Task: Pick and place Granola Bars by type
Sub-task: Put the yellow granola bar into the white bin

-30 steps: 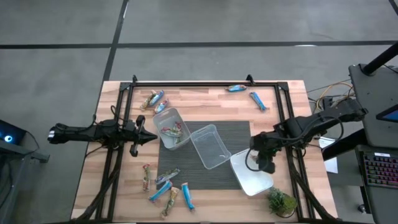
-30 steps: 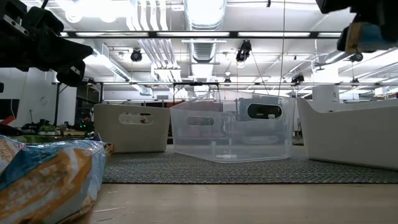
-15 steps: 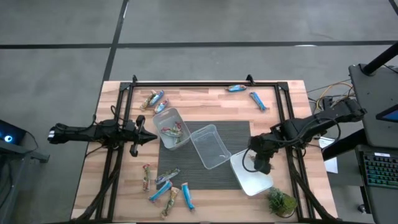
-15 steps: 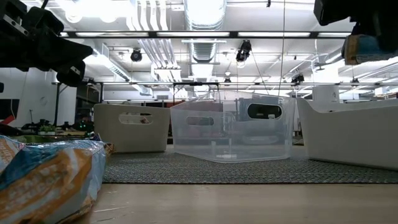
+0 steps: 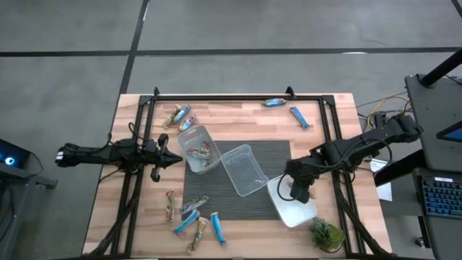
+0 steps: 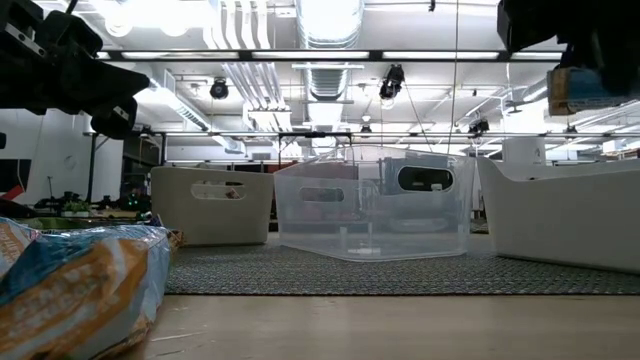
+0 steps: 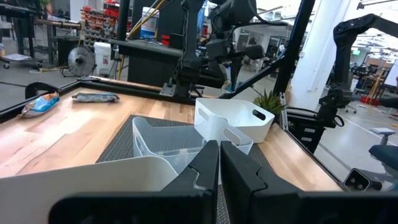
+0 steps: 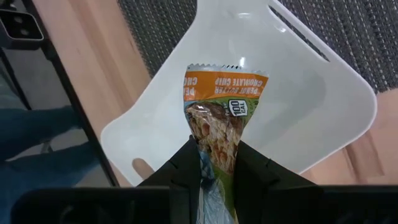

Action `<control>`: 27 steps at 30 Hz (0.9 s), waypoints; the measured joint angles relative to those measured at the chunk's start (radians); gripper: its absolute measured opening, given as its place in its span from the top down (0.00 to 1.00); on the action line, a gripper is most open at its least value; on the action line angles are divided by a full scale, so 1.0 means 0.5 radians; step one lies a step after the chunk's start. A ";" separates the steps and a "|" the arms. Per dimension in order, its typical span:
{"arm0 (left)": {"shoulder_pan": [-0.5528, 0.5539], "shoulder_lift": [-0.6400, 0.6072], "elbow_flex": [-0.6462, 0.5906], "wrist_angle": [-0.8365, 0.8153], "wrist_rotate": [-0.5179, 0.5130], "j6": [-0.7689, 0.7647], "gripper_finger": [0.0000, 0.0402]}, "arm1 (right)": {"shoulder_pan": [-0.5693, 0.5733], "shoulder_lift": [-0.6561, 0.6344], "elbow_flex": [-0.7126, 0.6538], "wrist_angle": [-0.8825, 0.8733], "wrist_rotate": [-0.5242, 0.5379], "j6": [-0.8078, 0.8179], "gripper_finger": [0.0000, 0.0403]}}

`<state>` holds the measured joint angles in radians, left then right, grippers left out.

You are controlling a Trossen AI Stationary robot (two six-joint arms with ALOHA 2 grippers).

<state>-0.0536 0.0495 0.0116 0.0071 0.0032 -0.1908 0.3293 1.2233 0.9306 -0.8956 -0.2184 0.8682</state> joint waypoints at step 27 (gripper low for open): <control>0.000 0.000 0.001 0.000 0.000 0.001 1.00 | -0.071 -0.045 0.000 0.046 -0.063 0.105 0.85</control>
<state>-0.0536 0.0495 0.0119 0.0073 0.0032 -0.1905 0.2940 1.2005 0.9306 -0.8726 -0.2497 0.9207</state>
